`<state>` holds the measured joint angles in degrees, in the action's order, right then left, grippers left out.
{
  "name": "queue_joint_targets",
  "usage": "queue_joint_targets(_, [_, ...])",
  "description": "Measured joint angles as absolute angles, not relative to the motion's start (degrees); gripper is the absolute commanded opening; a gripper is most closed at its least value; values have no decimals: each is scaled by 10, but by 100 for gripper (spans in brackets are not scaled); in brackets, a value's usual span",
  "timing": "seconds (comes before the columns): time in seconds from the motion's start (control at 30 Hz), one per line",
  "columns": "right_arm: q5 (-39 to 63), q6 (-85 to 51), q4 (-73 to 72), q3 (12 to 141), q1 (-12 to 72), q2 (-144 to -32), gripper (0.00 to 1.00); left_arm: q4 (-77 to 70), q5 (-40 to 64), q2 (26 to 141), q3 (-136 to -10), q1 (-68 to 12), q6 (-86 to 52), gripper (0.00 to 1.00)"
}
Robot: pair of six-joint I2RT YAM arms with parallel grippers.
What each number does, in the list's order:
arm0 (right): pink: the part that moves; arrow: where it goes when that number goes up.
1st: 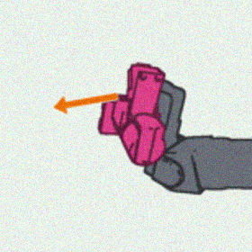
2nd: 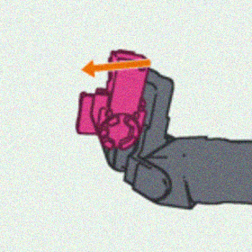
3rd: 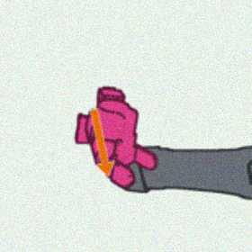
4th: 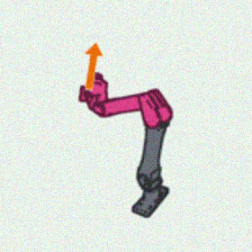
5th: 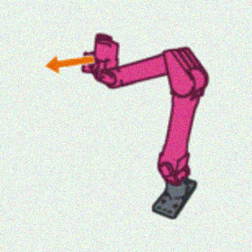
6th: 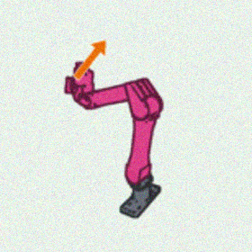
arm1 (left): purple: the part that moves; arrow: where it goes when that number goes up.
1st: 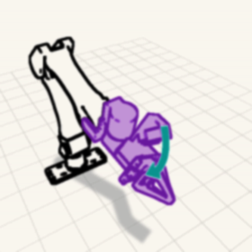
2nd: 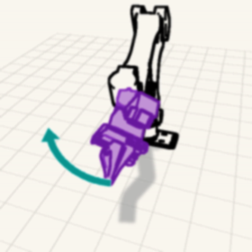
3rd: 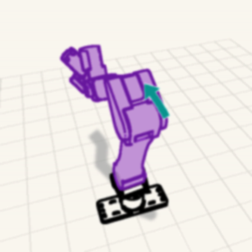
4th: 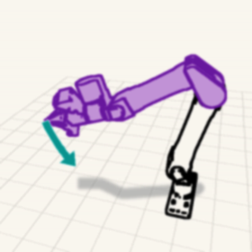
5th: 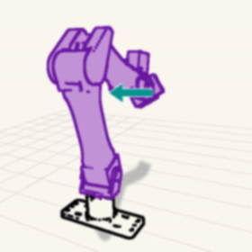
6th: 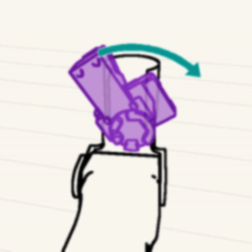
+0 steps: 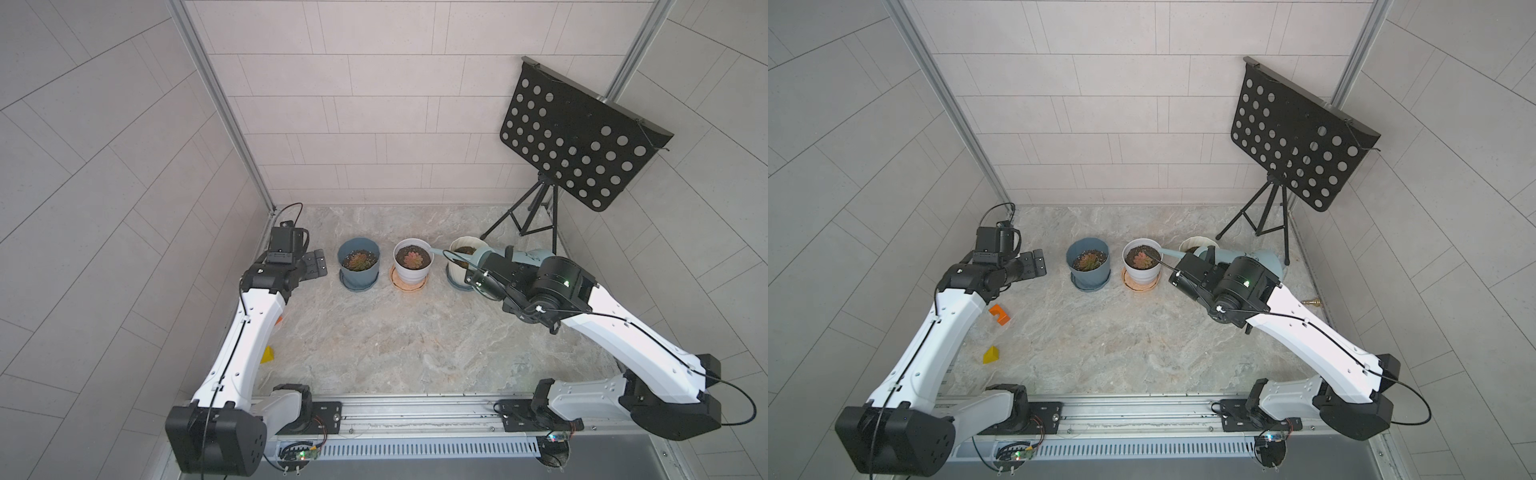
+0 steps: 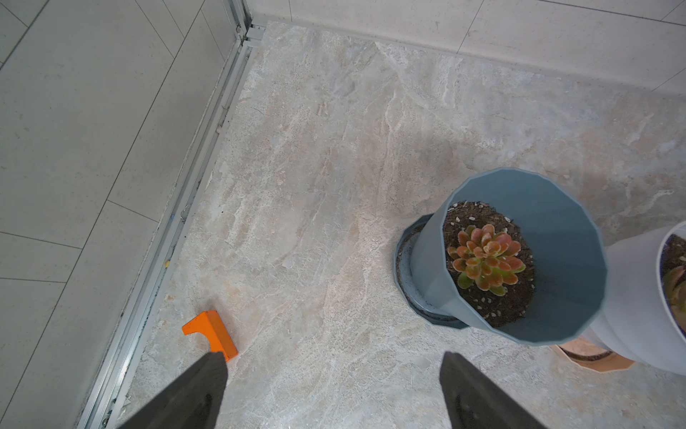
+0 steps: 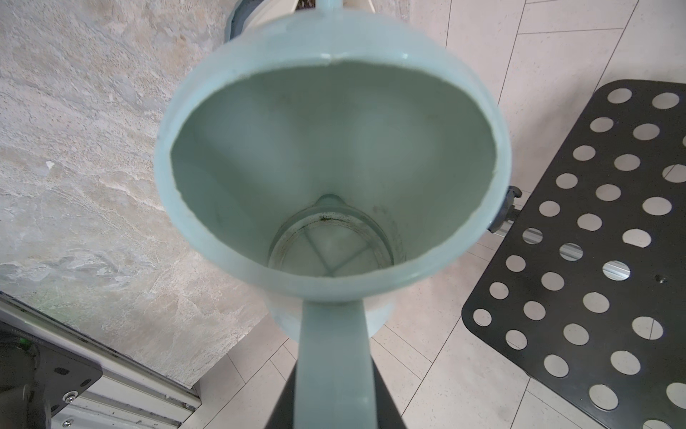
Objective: Water the succulent around the soil edge
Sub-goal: Water the soil of the potted plant with water.
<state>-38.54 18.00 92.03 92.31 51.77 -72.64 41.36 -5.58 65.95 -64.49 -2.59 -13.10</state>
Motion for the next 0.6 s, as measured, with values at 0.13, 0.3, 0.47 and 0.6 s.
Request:
queue_joint_targets(0.13, [-385,180,920,923,521,-727,0,414,-56,660,-645,-26,-131,97])
queue_joint_targets(0.3, [-385,180,920,923,528,-734,0,414,-54,660,-645,-23,-131,97])
queue_joint_targets(0.47, [-384,180,920,923,532,-750,0,414,-54,659,-645,-23,-131,97])
queue_joint_targets(0.6, [-386,180,920,924,533,-754,0,414,-54,660,-645,-23,-131,97])
